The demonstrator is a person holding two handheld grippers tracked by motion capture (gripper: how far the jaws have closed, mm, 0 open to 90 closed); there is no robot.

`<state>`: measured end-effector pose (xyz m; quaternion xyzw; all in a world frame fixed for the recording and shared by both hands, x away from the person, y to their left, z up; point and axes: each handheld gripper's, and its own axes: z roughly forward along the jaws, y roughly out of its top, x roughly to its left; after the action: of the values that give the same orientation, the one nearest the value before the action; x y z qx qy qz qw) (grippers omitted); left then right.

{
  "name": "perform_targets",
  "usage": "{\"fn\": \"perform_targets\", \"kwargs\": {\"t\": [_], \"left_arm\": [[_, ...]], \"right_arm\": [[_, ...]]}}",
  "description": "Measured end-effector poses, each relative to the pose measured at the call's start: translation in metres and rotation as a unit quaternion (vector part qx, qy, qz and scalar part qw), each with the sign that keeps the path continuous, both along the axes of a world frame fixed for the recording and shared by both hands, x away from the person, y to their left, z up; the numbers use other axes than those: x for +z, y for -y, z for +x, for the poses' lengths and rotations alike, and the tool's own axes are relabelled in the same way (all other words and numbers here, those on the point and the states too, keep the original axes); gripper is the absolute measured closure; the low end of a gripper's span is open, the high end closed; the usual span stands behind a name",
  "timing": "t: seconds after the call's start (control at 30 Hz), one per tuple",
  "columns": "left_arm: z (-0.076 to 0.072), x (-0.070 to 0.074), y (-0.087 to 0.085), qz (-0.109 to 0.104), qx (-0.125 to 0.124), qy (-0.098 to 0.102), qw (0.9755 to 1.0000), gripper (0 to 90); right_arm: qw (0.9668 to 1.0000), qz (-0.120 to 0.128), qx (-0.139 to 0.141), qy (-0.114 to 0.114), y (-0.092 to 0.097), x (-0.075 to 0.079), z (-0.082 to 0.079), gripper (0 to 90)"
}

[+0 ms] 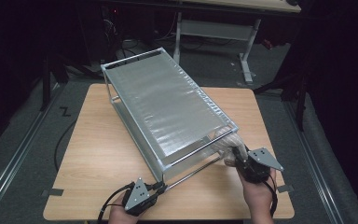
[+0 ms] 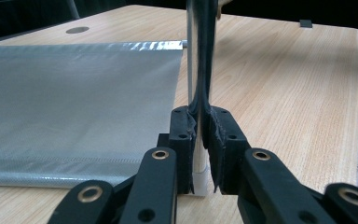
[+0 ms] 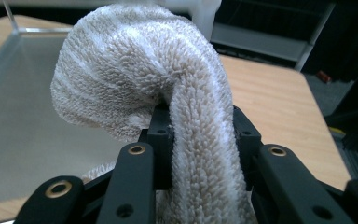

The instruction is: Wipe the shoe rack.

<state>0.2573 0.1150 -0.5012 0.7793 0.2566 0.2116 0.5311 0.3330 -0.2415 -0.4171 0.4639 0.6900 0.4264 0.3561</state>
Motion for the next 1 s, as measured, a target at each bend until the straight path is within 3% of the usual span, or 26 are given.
{"fn": "perform_targets", "kwargs": {"t": [0.3, 0.43, 0.63, 0.8, 0.9, 1.0], "left_arm": [[0.0, 0.0, 0.0, 0.0, 0.0, -0.002, 1.0, 80.3], [0.0, 0.001, 0.0, 0.001, 0.0, -0.003, 1.0, 80.3], [0.0, 0.001, 0.0, 0.001, 0.0, -0.004, 1.0, 80.3], [0.0, 0.001, 0.0, 0.002, 0.0, -0.005, 1.0, 80.3], [0.0, 0.0, 0.0, -0.006, 0.001, -0.008, 0.9999, 80.2], [0.001, 0.001, -0.001, 0.0, -0.001, -0.006, 1.0, 80.2]], "right_arm": [[0.9982, -0.013, 0.001, -0.058, 0.0, -0.031, 0.008, 68.6], [0.9954, -0.024, 0.003, -0.093, 0.0, -0.048, 0.012, 68.6], [0.9916, -0.029, 0.006, -0.126, 0.001, -0.062, 0.018, 68.8], [0.9922, -0.033, 0.01, -0.12, -0.001, -0.059, 0.013, 68.8], [0.9934, -0.03, 0.013, -0.11, -0.001, -0.054, 0.005, 68.8], [0.9946, -0.027, 0.016, -0.099, 0.002, -0.049, -0.006, 68.7]]}}
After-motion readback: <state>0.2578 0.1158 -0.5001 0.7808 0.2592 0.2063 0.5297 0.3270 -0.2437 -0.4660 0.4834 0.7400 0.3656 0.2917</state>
